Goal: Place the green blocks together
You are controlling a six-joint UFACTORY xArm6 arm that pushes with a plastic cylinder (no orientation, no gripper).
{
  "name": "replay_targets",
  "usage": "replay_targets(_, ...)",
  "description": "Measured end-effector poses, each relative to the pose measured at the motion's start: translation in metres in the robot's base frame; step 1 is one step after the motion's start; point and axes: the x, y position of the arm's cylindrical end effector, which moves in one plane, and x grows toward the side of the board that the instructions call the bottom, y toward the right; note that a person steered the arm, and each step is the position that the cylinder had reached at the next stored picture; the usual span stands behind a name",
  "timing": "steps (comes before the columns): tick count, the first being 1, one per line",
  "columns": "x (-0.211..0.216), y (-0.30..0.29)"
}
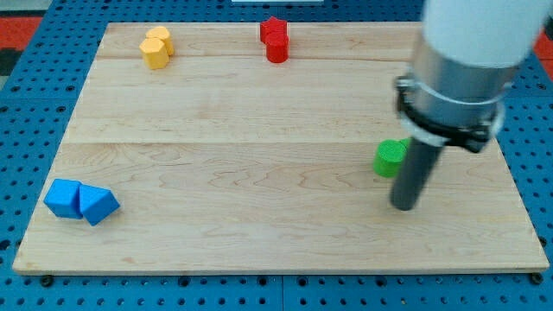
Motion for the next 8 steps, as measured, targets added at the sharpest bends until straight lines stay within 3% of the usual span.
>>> replay_targets(3,-0.1,0.025)
replay_targets(4,-0.08,0.052)
replay_targets(6,0.026,0.054)
replay_targets(7,0.028,0.035)
replay_targets(8,-0.003,0.059)
